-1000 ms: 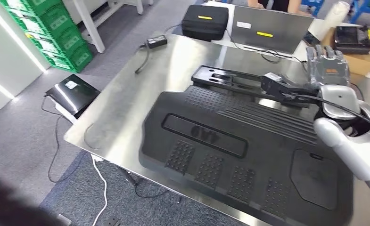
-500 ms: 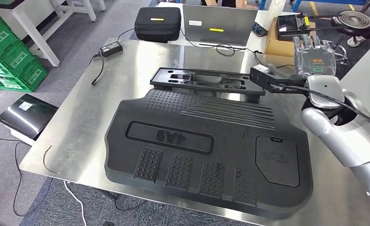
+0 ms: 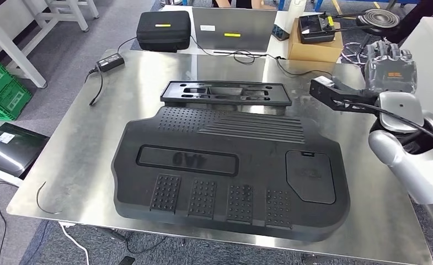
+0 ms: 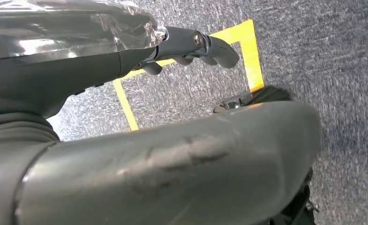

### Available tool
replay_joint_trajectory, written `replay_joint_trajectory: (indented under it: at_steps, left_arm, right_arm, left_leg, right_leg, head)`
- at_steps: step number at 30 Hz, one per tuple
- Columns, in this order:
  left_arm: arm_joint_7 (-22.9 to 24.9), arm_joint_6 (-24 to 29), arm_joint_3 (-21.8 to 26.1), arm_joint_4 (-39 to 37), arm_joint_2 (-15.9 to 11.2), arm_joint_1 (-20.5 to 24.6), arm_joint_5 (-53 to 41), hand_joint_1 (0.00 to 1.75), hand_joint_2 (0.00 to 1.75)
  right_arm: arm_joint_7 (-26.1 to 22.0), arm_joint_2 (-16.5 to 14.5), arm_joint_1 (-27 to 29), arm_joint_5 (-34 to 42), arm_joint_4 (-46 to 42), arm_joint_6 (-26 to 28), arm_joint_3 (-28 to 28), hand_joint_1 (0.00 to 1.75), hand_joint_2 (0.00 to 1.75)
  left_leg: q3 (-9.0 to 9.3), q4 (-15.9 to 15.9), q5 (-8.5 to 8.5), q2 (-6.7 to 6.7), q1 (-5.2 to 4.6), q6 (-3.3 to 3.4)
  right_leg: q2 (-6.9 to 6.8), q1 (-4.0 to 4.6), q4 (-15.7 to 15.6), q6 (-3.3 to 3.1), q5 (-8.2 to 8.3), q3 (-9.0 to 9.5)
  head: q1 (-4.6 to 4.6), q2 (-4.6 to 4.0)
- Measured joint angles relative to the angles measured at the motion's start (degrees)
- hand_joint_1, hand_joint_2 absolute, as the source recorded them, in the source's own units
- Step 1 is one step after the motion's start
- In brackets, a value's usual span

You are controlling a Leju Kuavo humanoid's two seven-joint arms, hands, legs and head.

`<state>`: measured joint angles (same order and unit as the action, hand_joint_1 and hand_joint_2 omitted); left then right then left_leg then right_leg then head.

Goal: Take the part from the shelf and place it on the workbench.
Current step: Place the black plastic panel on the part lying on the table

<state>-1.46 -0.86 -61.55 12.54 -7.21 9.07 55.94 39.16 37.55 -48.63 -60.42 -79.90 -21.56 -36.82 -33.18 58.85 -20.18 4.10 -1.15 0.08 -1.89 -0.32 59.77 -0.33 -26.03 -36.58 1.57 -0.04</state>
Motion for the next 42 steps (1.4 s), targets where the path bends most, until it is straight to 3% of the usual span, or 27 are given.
replay_joint_trajectory:
  at_steps: [2, 4, 7, 8, 9, 10, 13, 15, 19, 28, 32, 42]
  left_arm:
    - [0.33, 0.47, 0.0, 0.01, 0.04, 0.04, 0.02, 0.0, 0.0]
    - [0.68, 1.15, 0.0, 0.01, 0.08, 0.0, 0.08, 0.0, 0.0]
    - [1.05, 1.77, 0.0, 0.01, 0.12, -0.4, 0.23, 0.0, 0.0]
    - [1.12, 1.88, 0.0, 0.01, 0.13, -0.57, 0.31, 0.0, 0.0]
    - [1.15, 1.96, 0.0, 0.01, 0.14, -0.69, 0.37, 0.0, 0.0]
    - [1.17, 2.03, 0.0, 0.01, 0.15, -0.76, 0.42, 0.0, 0.0]
    - [1.18, 2.27, 0.0, 0.01, 0.16, -0.77, 0.46, 0.0, 0.0]
    - [1.16, 2.38, 0.0, 0.01, 0.19, -0.78, 0.47, 0.0, 0.0]
    - [1.1, 2.46, 0.0, 0.01, 0.31, -1.09, 0.49, 0.0, 0.0]
    - [0.83, 2.5, 0.0, 0.0, 0.33, -1.83, 0.61, 0.0, 0.0]
    - [0.75, 2.5, 0.0, 0.0, 0.33, -1.79, 0.61, 0.0, 0.0]
    - [0.74, 2.5, 0.0, 0.0, 0.34, -1.73, 0.61, 0.0, 0.0]
  right_arm:
    - [0.01, 0.04, 1.28, 0.04, -0.1, 0.88, 2.12, 0.0, 0.0]
    - [0.01, 0.1, 2.62, 1.18, -0.39, 3.1, 4.75, 0.0, 0.0]
    - [0.01, 0.16, 4.75, 2.77, -1.03, 6.33, 8.48, 0.0, 0.0]
    - [0.01, 0.17, 5.61, 3.0, -1.23, 6.8, 9.71, 0.0, 0.0]
    - [0.01, 0.19, 6.4, 3.17, -1.44, 7.01, 10.9, 0.0, 0.0]
    - [0.01, 0.21, 7.07, 3.17, -1.65, 7.09, 12.07, 0.0, 0.0]
    - [0.01, 0.25, 8.22, 1.87, -2.38, 7.24, 15.11, 0.0, 0.0]
    - [0.01, 0.42, 9.54, 0.54, -3.24, 7.37, 17.67, 0.0, 0.0]
    - [0.01, 1.21, 13.73, -1.24, -5.36, 7.52, 24.28, 0.0, 0.0]
    - [0.01, 2.81, 22.33, -2.83, -10.0, 6.65, 42.89, 0.0, 0.0]
    - [0.01, 2.93, 23.51, -3.19, -11.0, 6.61, 46.71, 0.0, 0.0]
    - [0.0, 2.91, 24.2, -3.23, -12.02, 6.52, 51.05, 0.0, 0.0]
  left_leg:
    - [0.19, 0.31, -0.37, 0.28, 0.1, -0.56]
    - [-0.47, 2.66, -2.17, -1.13, 0.37, -1.22]
    - [-4.75, 12.72, -7.47, -3.33, 1.04, -1.89]
    - [-6.07, 15.51, -8.3, -3.48, 1.24, -2.03]
    - [-6.6, 16.5, -8.07, -3.53, 1.44, -2.13]
    - [-6.12, 15.28, -6.77, -3.56, 1.65, -2.19]
    - [-1.48, 4.52, -1.39, -4.3, 2.16, -2.18]
    - [-0.18, 0.86, -0.42, -4.92, 2.14, -2.0]
    - [-0.05, 0.32, -0.33, -5.09, 1.69, -1.54]
    - [-0.03, 0.38, -0.47, -5.19, 1.47, -0.7]
    - [0.0, 0.37, -0.52, -5.16, 1.38, -0.65]
    - [0.17, 0.1, -0.5, -5.1, 1.4, -0.68]
  right_leg:
    - [0.9, -0.11, -0.31, -0.71, 0.22, 0.07]
    - [1.46, -0.33, -0.61, -1.28, 0.43, 0.23]
    - [2.18, -0.33, -0.68, -1.73, 0.5, 0.27]
    - [2.47, -0.32, -0.67, -1.75, 0.5, 0.28]
    - [2.78, -0.33, -0.66, -1.76, 0.5, 0.28]
    - [3.09, -0.37, -0.65, -1.73, 0.5, 0.3]
    - [3.87, -0.49, -0.54, -1.25, 0.5, 0.29]
    - [4.17, -0.42, -0.45, -0.6, 0.39, 0.12]
    - [4.22, -0.63, -0.64, -1.41, 0.2, 0.23]
    - [4.18, -0.82, -1.6, 0.14, 0.65, 0.81]
    - [4.18, -0.94, -1.64, 0.64, 0.55, 0.81]
    - [4.17, -0.93, -1.55, 0.69, 0.51, 0.76]
  head:
    - [-0.1, 0.0]
    - [-0.27, 0.0]
    - [-1.09, 0.0]
    - [-1.33, 0.01]
    - [-1.5, 0.01]
    - [-1.65, 0.0]
    - [-1.99, 0.0]
    - [-2.03, 0.0]
    - [-1.52, 0.0]
    - [-0.54, 0.0]
    - [-0.33, 0.0]
    - [-0.49, 0.0]
